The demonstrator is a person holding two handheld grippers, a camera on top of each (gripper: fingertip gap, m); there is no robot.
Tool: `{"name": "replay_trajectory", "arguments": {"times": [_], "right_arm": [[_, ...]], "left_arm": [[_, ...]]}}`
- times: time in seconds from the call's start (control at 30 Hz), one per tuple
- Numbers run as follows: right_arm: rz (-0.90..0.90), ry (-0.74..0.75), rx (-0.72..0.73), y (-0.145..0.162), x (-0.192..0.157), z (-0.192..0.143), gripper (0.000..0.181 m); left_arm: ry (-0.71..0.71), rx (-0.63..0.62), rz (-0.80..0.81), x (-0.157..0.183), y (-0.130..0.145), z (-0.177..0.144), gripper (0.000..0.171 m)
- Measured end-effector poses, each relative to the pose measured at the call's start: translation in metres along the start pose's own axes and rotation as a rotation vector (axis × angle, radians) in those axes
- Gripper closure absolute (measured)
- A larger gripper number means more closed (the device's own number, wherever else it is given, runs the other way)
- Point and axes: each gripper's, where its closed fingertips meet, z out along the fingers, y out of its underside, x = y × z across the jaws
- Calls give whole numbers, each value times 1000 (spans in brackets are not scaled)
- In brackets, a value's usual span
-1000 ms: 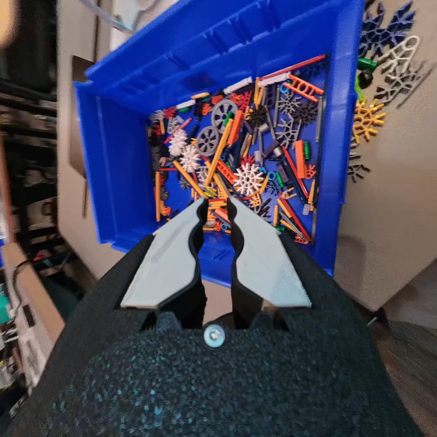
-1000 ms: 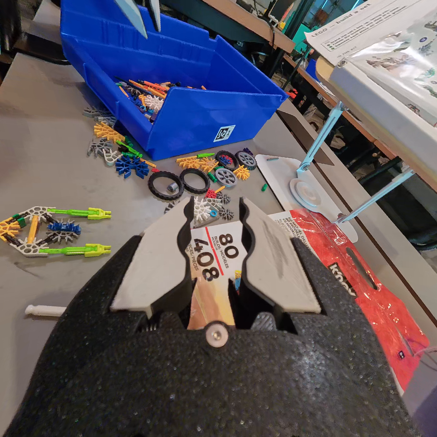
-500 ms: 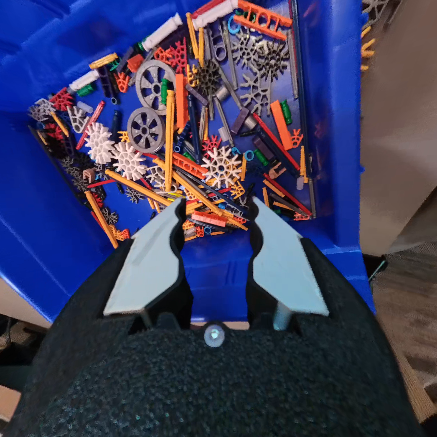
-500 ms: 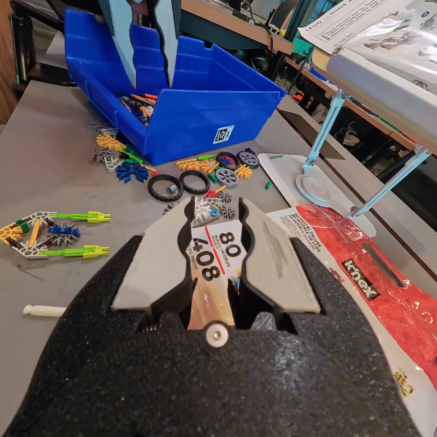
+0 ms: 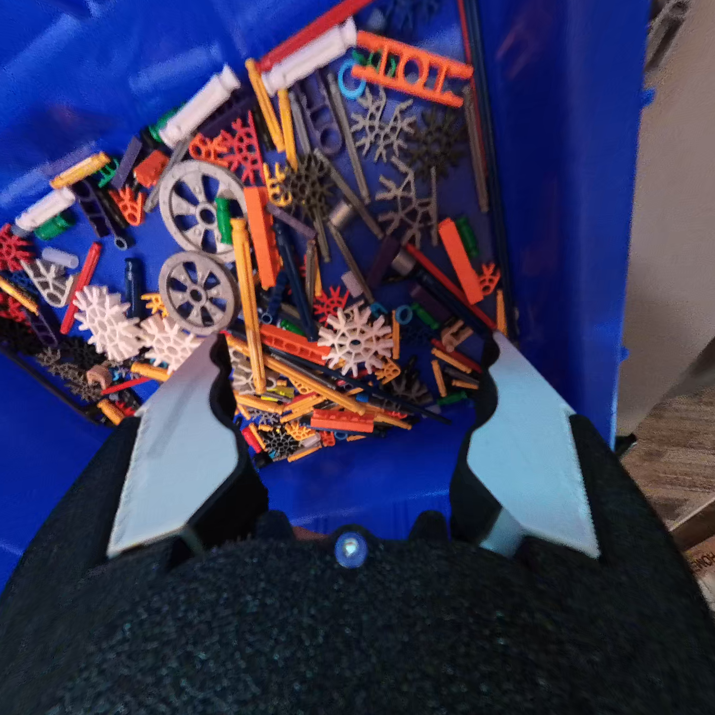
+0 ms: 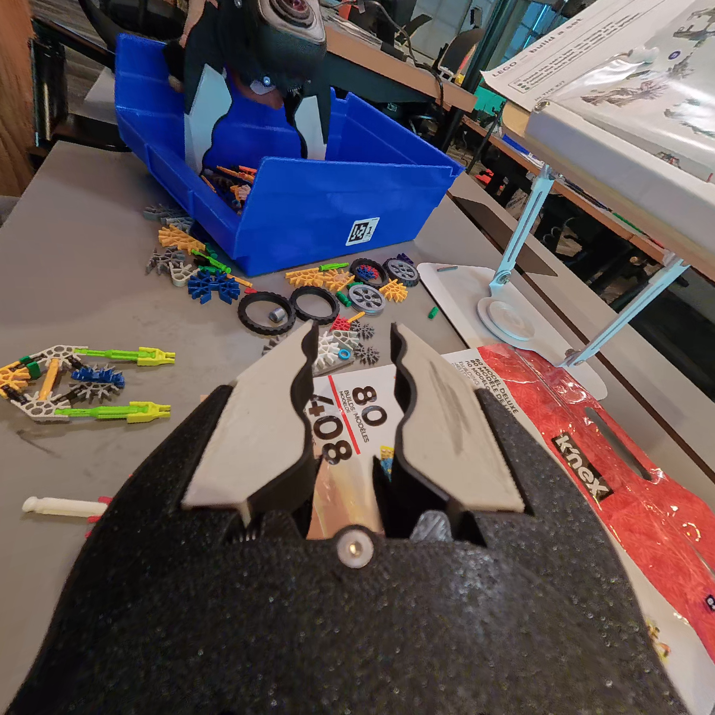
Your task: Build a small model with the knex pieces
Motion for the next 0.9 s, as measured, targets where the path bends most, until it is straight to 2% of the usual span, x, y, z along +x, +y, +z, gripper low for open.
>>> {"name": "replay_trajectory", "arguments": {"times": [0.07,0.3,0.43,0.6,0.9], "right_arm": [[5,3,-6,2,2,1,145],[4,9,-21,6,3,2,146],[1,13,-22,6,4,2,145],[11,11,-24,8,6,2,145],[26,2,-27,11,6,3,146]], "left_arm": [[12,7,4,1,-5,1,46],[-78,-12,-25,-15,-10,5,42],[-200,-38,-61,-42,1,-5,52],[-256,-5,-105,-60,12,-25,57],[-163,65,-124,-48,9,-27,56]]}}
